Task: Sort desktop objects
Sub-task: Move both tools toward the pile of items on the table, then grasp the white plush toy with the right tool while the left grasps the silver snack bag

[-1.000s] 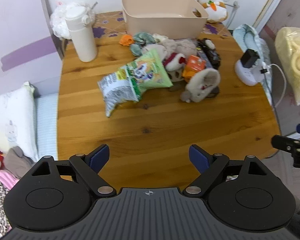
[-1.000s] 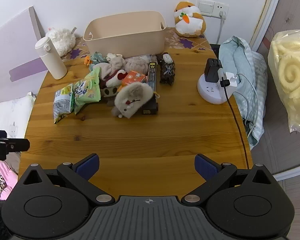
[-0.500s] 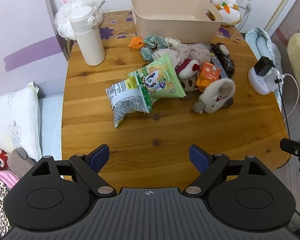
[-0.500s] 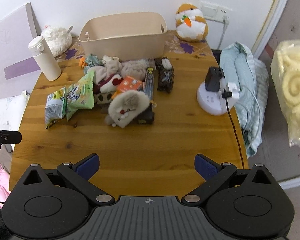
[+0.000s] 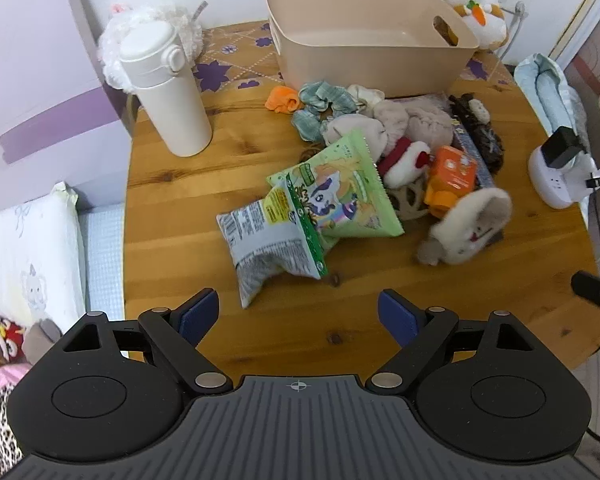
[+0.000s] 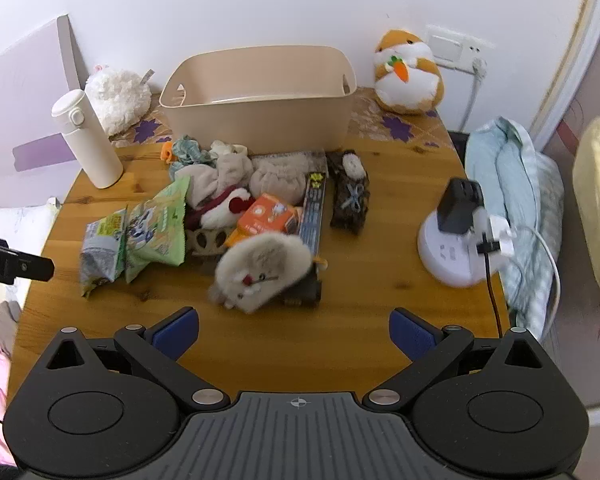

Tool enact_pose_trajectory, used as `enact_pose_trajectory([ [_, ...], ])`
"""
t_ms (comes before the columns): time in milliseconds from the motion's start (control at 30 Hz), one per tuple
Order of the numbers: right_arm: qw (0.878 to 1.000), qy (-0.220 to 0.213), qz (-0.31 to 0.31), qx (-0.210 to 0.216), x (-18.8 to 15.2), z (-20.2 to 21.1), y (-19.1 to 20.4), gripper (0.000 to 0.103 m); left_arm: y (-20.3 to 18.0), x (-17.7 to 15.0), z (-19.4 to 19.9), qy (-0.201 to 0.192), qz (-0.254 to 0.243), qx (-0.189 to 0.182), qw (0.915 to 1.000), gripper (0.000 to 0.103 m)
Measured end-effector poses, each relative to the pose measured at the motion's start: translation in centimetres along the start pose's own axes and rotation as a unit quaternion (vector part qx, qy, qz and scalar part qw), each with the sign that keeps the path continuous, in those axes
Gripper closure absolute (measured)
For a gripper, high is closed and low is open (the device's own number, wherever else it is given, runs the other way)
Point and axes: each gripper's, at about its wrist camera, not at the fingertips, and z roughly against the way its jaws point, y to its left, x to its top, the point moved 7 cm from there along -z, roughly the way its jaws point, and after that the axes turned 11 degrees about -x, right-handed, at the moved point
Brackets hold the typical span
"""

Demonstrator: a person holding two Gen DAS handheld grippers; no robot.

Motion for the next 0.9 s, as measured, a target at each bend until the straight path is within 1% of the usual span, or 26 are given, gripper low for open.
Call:
enact_pose_trajectory([
  [100, 0.999, -0.020, 0.037, -0.019, 0.7, -1.5, 0.3, 0.000, 1.1, 0.8, -1.4, 0.003, 0.006, -0.004, 1.0000, 0.015],
  [167, 0.997, -0.038, 0.068, -0.024, 1.2, -2.3, 0.6, 0.000, 1.7, 1.5, -2.3, 0.002, -0.001, -0.002, 1.0000, 0.015],
  [233, 0.995, -0.045, 0.087, -0.024, 1.7, -3.2, 0.9, 0.000, 2.2, 1.9, -3.4, 0.005, -0.010, -0.010, 0.9999, 0.015],
  [333, 0.995, -0.036, 0.091, -0.007, 2.4, -5.0, 1.2, 0.000, 3.1, 2.6, -4.9, 0.007, -0.007, -0.025, 0.9996, 0.015],
  [400, 0.996, -0.027, 0.088, 0.010, 2.6, -6.1, 1.4, 0.004, 3.6, 2.9, -5.9, 0.011, -0.002, -0.030, 0.9995, 0.015],
  [467, 0.995, -0.023, 0.091, 0.020, 2.9, -7.3, 1.8, 0.007, 4.0, 3.3, -6.9, 0.012, -0.005, -0.031, 0.9994, 0.015],
  [567, 0.993, -0.026, 0.111, 0.027, 3.0, -8.7, 2.4, 0.012, 4.5, 3.5, -8.5, 0.021, -0.018, -0.021, 0.9994, 0.015],
  [667, 0.989, -0.031, 0.137, 0.038, 3.2, -9.8, 3.1, 0.014, 5.2, 3.6, -10.3, 0.038, -0.041, -0.016, 0.9983, 0.015],
  [767, 0.983, -0.038, 0.171, 0.050, 3.4, -10.8, 3.7, 0.017, 5.8, 3.4, -11.7, 0.060, -0.060, -0.026, 0.9961, 0.015],
  [833, 0.979, -0.043, 0.192, 0.053, 3.4, -11.3, 4.0, 0.019, 6.3, 3.3, -12.4, 0.067, -0.058, -0.032, 0.9955, 0.015],
  [900, 0.975, -0.045, 0.210, 0.059, 3.3, -11.8, 4.5, 0.021, 6.9, 3.3, -12.9, 0.069, -0.038, -0.042, 0.9959, 0.015],
])
